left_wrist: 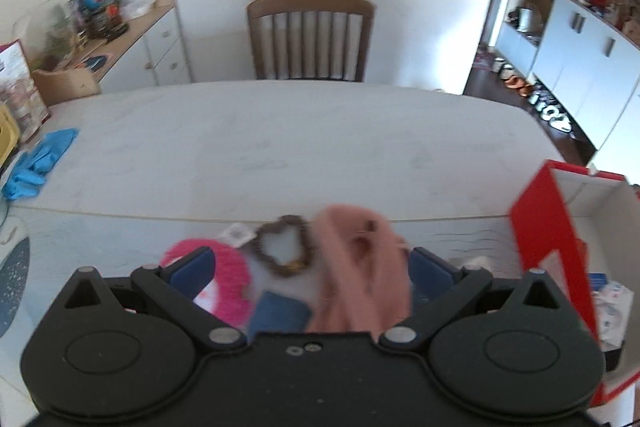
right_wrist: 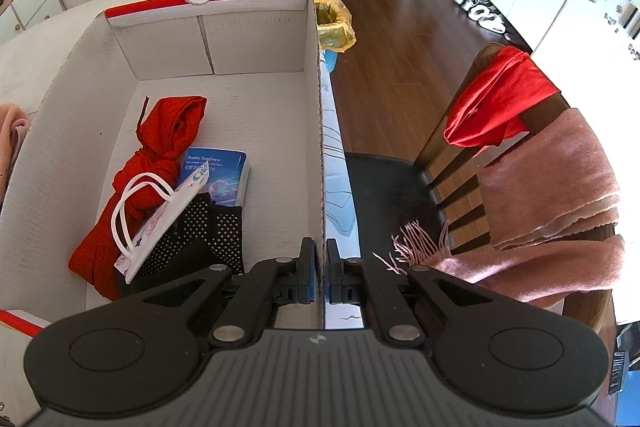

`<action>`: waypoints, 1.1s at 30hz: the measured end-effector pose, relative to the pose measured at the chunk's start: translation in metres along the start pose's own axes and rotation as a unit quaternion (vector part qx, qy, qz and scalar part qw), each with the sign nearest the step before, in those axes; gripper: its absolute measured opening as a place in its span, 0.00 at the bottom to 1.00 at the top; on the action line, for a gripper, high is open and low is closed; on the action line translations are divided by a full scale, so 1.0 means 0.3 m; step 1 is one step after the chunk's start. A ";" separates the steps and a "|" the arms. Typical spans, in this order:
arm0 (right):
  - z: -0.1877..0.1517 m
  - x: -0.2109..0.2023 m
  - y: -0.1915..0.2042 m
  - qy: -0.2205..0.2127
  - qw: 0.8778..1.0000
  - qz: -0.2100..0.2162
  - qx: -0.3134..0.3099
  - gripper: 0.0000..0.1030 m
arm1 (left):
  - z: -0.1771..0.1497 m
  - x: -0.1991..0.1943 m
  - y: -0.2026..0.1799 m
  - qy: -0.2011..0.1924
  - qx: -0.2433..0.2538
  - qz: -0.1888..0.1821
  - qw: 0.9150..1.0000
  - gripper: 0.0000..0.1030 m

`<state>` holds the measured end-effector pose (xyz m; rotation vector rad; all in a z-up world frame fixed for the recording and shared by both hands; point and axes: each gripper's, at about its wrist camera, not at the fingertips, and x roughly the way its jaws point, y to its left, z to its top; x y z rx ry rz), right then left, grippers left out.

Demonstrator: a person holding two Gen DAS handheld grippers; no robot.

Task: Organize objects
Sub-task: 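Move the left gripper to the pile and grasp the pink plush doll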

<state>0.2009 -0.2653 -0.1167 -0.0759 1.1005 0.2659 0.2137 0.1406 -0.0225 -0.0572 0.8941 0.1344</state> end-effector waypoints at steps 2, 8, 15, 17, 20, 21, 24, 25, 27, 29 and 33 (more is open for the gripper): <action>0.001 0.000 0.001 0.001 1.000 -0.001 0.002 0.04 | -0.003 0.019 0.042 0.008 -0.003 0.011 1.000 1.00; 0.004 0.000 0.009 0.002 1.000 -0.006 0.004 0.05 | -0.014 0.112 0.139 0.040 -0.011 0.041 0.998 1.00; 0.007 -0.001 0.020 0.004 1.000 -0.009 0.002 0.05 | -0.040 0.215 0.216 0.066 -0.037 0.051 0.996 1.00; 0.006 -0.001 0.023 0.004 1.000 -0.010 0.001 0.05 | -0.044 0.246 0.227 0.074 -0.043 0.054 0.995 1.00; 0.005 -0.001 0.024 0.005 1.000 -0.010 0.000 0.05 | -0.054 0.285 0.240 0.085 -0.049 0.055 0.994 1.00; 0.005 0.000 0.024 0.004 1.000 -0.010 0.000 0.05 | -0.056 0.293 0.242 0.088 -0.050 0.057 0.993 1.00; 0.004 0.000 0.026 0.005 1.000 -0.009 0.000 0.05 | -0.058 0.310 0.243 0.091 -0.056 0.063 0.992 0.99; 0.004 0.001 0.026 0.005 1.000 -0.009 0.000 0.05 | -0.059 0.311 0.243 0.089 -0.059 0.063 0.992 0.99; 0.004 0.001 0.026 0.005 1.000 -0.009 0.000 0.05 | -0.062 0.309 0.245 0.084 -0.065 0.059 0.993 0.99; 0.004 0.001 0.026 0.005 1.000 -0.008 0.000 0.05 | -0.066 0.302 0.247 0.078 -0.073 0.058 0.993 0.97; 0.002 0.003 0.027 0.006 1.000 0.001 -0.008 0.05 | -0.070 0.304 0.250 0.080 -0.079 0.066 0.991 0.82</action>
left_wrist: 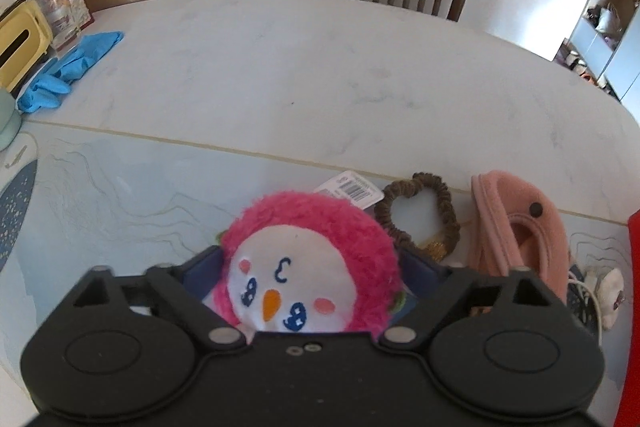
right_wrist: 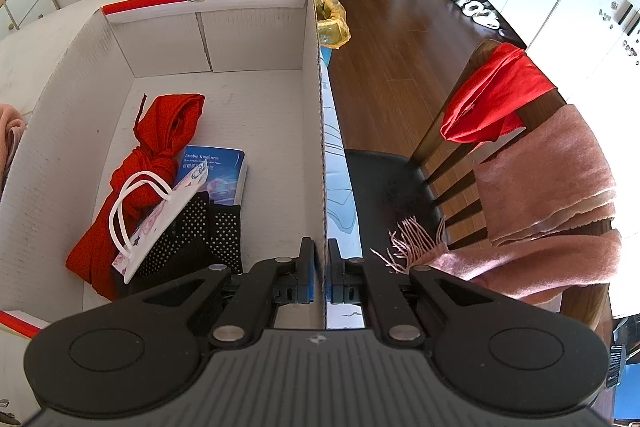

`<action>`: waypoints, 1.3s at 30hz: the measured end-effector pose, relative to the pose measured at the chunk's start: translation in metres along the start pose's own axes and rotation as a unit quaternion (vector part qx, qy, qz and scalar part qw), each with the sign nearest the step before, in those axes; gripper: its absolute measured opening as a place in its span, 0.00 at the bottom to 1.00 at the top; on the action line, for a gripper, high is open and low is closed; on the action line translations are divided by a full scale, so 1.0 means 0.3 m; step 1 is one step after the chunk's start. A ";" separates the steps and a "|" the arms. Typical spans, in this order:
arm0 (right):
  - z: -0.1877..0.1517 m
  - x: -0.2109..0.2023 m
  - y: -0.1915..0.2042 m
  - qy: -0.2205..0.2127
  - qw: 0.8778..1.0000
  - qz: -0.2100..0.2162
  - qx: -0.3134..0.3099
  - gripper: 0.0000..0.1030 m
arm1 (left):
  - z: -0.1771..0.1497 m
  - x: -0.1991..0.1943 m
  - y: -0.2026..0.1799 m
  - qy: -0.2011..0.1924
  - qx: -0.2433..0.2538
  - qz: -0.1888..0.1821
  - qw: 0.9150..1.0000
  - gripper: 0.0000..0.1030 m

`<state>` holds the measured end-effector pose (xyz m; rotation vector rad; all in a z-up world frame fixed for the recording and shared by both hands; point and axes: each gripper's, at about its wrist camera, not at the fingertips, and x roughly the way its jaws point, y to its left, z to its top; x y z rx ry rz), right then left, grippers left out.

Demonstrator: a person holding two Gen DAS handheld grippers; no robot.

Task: Organize objects
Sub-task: 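Move the left gripper to the pile and grasp the pink plush doll, then carry the pink plush doll into the cardboard box and release it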

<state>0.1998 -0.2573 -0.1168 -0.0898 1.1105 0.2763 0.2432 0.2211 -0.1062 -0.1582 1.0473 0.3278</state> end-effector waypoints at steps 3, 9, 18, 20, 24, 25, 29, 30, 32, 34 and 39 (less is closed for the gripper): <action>0.000 0.000 -0.001 0.000 1.000 0.001 -0.001 0.05 | 0.000 -0.003 0.006 -0.002 0.003 0.002 1.000 0.79; -0.001 0.001 -0.003 0.000 1.000 0.001 -0.002 0.05 | -0.010 -0.028 0.005 -0.006 0.007 0.001 1.000 0.71; -0.001 0.005 -0.001 0.000 1.000 0.003 -0.004 0.05 | -0.033 -0.147 -0.079 -0.024 0.042 -0.016 0.999 0.68; -0.001 0.006 -0.001 -0.001 1.000 0.003 -0.005 0.05 | -0.038 -0.189 -0.109 -0.030 0.054 -0.027 0.998 0.68; -0.001 0.006 -0.002 -0.002 1.000 0.004 -0.006 0.05 | -0.049 -0.281 -0.182 -0.044 0.078 -0.055 0.994 0.68; -0.001 0.006 -0.001 -0.002 1.000 0.004 -0.007 0.05 | -0.053 -0.301 -0.197 -0.047 0.083 -0.061 0.994 0.68; -0.002 0.004 -0.001 -0.003 1.000 0.005 -0.009 0.05 | -0.071 -0.404 -0.277 -0.065 0.111 -0.092 0.987 0.68; -0.002 0.004 -0.002 -0.004 1.000 0.006 -0.009 0.05 | -0.074 -0.428 -0.296 -0.069 0.118 -0.099 0.986 0.68; -0.002 0.003 -0.001 -0.004 1.000 0.006 -0.009 0.05 | -0.082 -0.476 -0.337 -0.079 0.134 -0.115 0.981 0.68; -0.002 0.001 -0.001 -0.005 1.000 0.006 -0.011 0.05 | -0.092 -0.521 -0.381 -0.090 0.153 -0.131 0.975 0.68; -0.002 0.001 -0.004 -0.006 1.000 0.009 -0.011 0.05 | -0.119 -0.574 -0.495 -0.099 0.193 -0.162 0.963 0.68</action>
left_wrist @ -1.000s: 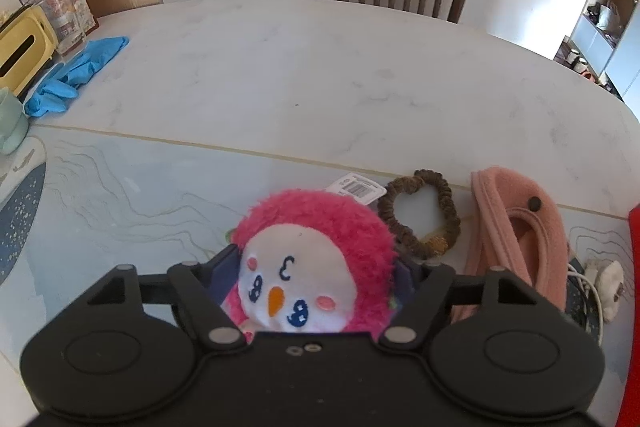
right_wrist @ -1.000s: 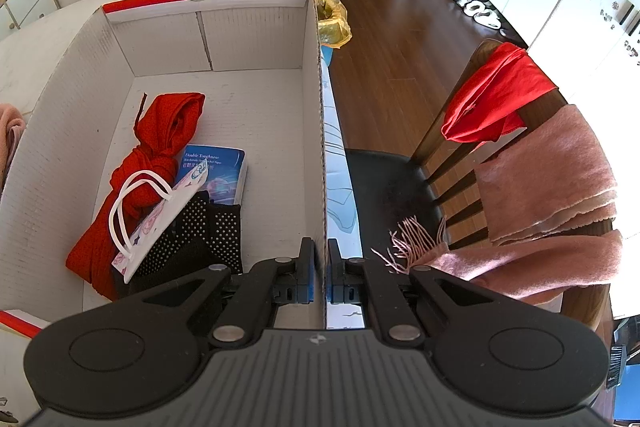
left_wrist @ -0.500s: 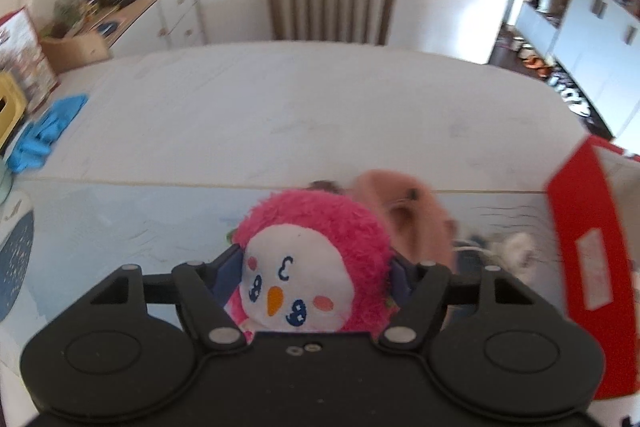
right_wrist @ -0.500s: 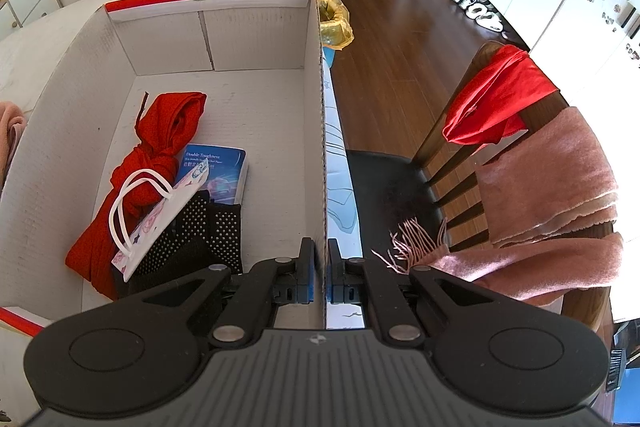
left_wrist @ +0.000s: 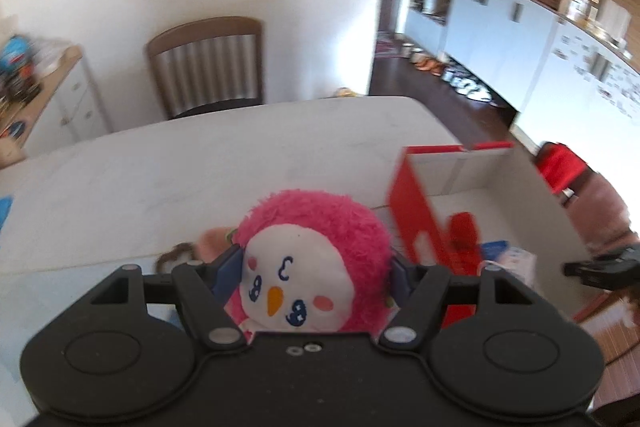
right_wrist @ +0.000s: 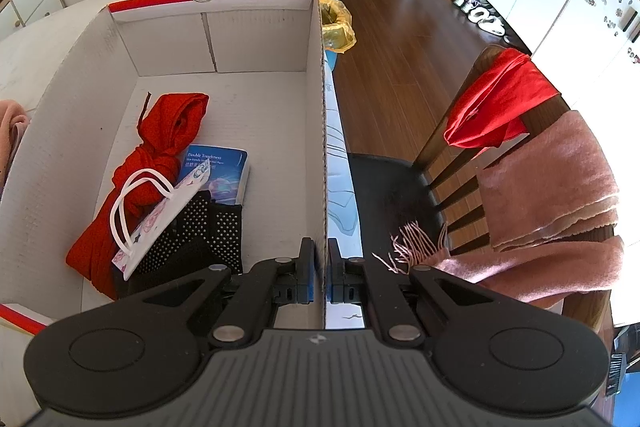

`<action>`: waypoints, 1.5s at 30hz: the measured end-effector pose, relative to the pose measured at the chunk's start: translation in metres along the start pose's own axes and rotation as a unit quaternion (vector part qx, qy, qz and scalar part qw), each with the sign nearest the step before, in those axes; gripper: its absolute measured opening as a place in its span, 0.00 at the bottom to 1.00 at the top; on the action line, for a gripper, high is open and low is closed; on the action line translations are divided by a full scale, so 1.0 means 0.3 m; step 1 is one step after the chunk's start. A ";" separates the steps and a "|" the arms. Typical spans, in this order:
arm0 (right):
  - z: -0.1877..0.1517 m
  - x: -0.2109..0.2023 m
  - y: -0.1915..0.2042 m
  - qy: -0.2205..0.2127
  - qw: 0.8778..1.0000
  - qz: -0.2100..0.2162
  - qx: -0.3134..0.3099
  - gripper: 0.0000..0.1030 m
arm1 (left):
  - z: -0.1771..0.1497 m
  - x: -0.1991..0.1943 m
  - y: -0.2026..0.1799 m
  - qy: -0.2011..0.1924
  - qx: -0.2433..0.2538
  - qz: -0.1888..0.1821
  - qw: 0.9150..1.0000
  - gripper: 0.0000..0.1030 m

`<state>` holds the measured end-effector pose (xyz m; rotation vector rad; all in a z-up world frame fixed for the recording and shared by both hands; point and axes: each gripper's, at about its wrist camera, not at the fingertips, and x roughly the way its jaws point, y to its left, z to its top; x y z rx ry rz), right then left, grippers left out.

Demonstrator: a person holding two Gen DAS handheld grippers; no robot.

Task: Organize objects
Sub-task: 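Carry the pink plush doll into the cardboard box and release it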

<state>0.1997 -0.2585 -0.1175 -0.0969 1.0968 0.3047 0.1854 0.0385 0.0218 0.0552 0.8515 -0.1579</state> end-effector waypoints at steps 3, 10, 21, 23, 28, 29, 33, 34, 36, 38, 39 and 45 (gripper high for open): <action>0.000 0.000 -0.002 -0.001 1.000 0.002 -0.001 0.04 | 0.009 0.018 -0.092 0.004 0.022 -0.020 1.000 0.68; -0.003 0.000 -0.008 -0.003 1.000 0.008 -0.005 0.04 | 0.020 0.054 -0.319 0.010 0.074 -0.065 0.995 0.68; -0.009 -0.010 -0.021 -0.006 1.000 0.023 -0.011 0.04 | 0.059 0.208 -0.572 0.022 0.135 -0.077 0.988 0.68; -0.013 -0.014 -0.024 -0.006 1.000 0.027 -0.011 0.04 | 0.059 0.241 -0.598 0.028 0.138 -0.075 0.987 0.68; -0.026 -0.027 -0.028 -0.006 0.999 0.035 -0.018 0.04 | 0.063 0.329 -0.654 0.043 0.150 -0.071 0.985 0.68; -0.029 -0.030 -0.029 -0.007 0.999 0.037 -0.019 0.04 | 0.064 0.345 -0.662 0.045 0.151 -0.069 0.985 0.68; -0.037 -0.037 -0.035 -0.006 0.999 0.044 -0.022 0.04 | 0.068 0.412 -0.699 0.056 0.154 -0.068 0.984 0.68; -0.038 -0.037 -0.035 -0.006 0.999 0.045 -0.024 0.04 | 0.071 0.427 -0.708 0.057 0.158 -0.066 0.984 0.68; -0.039 -0.035 -0.038 -0.005 0.999 0.048 -0.025 0.04 | 0.078 0.450 -0.728 0.055 0.167 -0.062 0.983 0.68; -0.038 -0.034 -0.039 -0.004 0.998 0.050 -0.026 0.04 | 0.090 0.470 -0.744 0.053 0.172 -0.057 0.982 0.68; -0.037 -0.034 -0.040 -0.004 0.998 0.051 -0.027 0.04 | 0.096 0.482 -0.750 0.054 0.173 -0.056 0.982 0.68; -0.036 -0.031 -0.047 -0.002 0.998 0.060 -0.030 0.04 | 0.125 0.568 -0.797 0.059 0.183 -0.047 0.980 0.69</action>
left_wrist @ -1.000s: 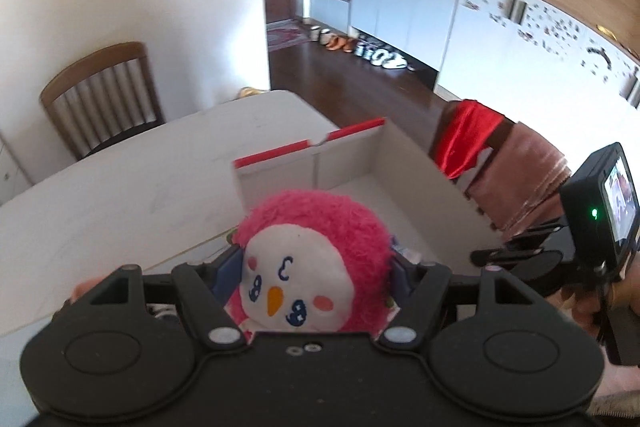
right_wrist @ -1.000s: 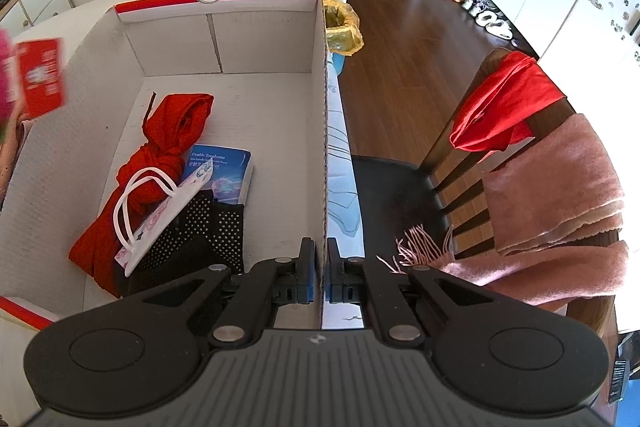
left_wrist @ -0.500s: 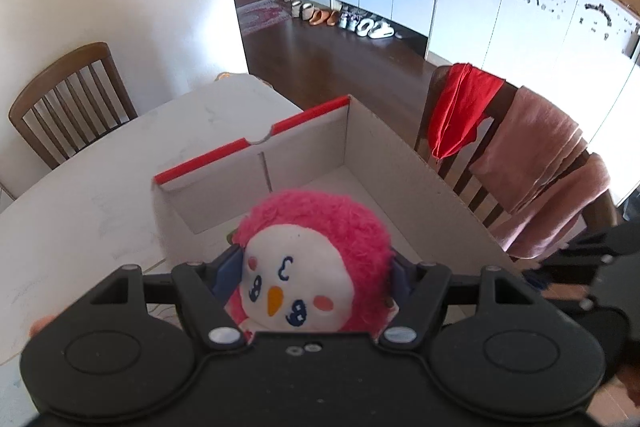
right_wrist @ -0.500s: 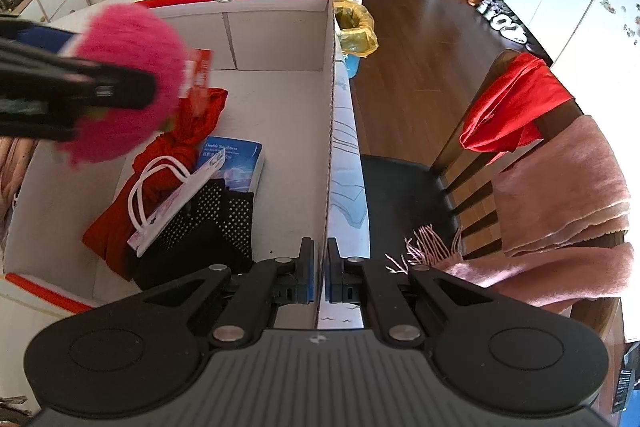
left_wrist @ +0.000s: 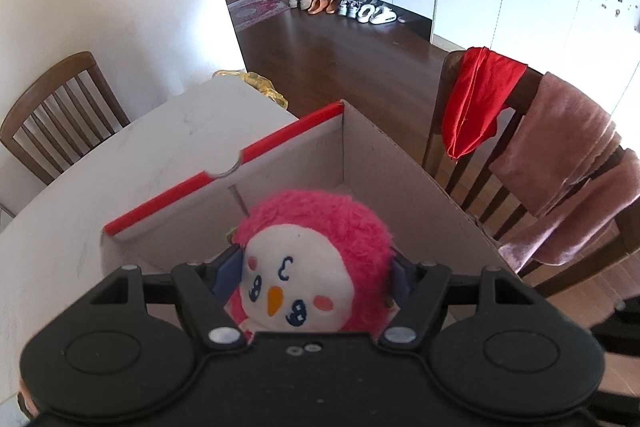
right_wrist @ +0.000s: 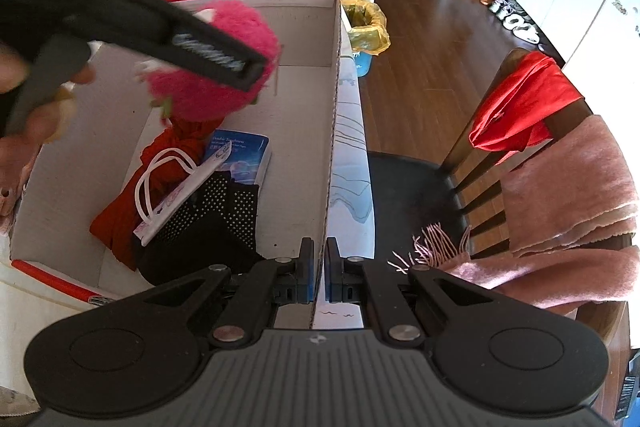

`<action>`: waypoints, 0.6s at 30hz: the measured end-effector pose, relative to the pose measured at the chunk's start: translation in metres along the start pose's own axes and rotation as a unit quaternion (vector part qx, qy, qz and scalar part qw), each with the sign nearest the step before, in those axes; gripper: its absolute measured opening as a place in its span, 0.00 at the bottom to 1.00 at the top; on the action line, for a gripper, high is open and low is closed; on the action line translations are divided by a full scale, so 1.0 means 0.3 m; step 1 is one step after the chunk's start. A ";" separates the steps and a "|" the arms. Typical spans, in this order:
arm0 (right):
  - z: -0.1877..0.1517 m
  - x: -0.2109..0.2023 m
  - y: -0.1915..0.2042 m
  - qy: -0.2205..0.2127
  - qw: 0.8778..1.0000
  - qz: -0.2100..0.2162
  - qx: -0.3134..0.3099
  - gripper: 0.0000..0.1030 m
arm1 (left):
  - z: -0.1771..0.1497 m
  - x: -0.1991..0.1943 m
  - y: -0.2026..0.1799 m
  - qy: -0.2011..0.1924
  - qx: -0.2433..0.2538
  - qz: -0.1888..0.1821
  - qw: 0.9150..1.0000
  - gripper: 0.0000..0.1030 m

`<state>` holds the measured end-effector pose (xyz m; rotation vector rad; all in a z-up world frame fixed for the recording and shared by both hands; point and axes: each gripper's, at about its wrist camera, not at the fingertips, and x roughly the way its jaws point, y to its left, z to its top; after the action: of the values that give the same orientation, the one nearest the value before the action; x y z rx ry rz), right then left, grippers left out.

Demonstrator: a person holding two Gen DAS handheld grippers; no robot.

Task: Organize objects
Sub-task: 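Carry the pink plush doll into the cardboard box and release it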

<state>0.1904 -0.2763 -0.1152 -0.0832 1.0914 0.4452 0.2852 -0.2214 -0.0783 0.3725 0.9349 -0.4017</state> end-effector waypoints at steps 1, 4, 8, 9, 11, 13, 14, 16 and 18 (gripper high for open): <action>-0.001 0.000 -0.001 0.000 1.000 0.001 0.000 0.04 | 0.005 0.015 -0.003 0.002 0.000 0.001 1.000 0.69; 0.000 0.000 -0.007 0.002 1.000 0.007 0.001 0.04 | 0.011 0.055 -0.009 0.010 0.000 -0.001 1.000 0.69; -0.002 -0.001 -0.012 0.002 1.000 0.010 0.000 0.04 | 0.004 0.096 -0.015 0.021 -0.001 -0.004 1.000 0.69; -0.003 -0.001 -0.014 0.002 1.000 0.011 0.001 0.04 | 0.003 0.105 -0.017 0.024 0.000 -0.004 1.000 0.70; -0.004 -0.002 -0.017 0.002 1.000 0.013 0.002 0.04 | -0.001 0.119 -0.019 0.030 -0.001 -0.005 1.000 0.71; -0.003 -0.001 -0.016 0.002 1.000 0.013 0.001 0.04 | -0.003 0.125 -0.021 0.032 -0.001 -0.007 0.999 0.73; -0.002 -0.001 -0.015 0.003 1.000 0.014 0.001 0.04 | -0.005 0.126 -0.021 0.032 -0.001 -0.007 0.999 0.75; -0.002 -0.002 -0.015 0.003 1.000 0.013 0.000 0.04 | -0.009 0.123 -0.019 0.030 -0.001 -0.008 1.000 0.76; -0.002 -0.002 -0.015 0.002 1.000 0.014 0.001 0.04 | -0.012 0.114 -0.014 0.026 -0.002 -0.011 1.000 0.79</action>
<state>0.1914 -0.2809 -0.1158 -0.0683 1.0988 0.4691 0.2986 -0.2291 -0.1091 0.3717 0.9917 -0.4114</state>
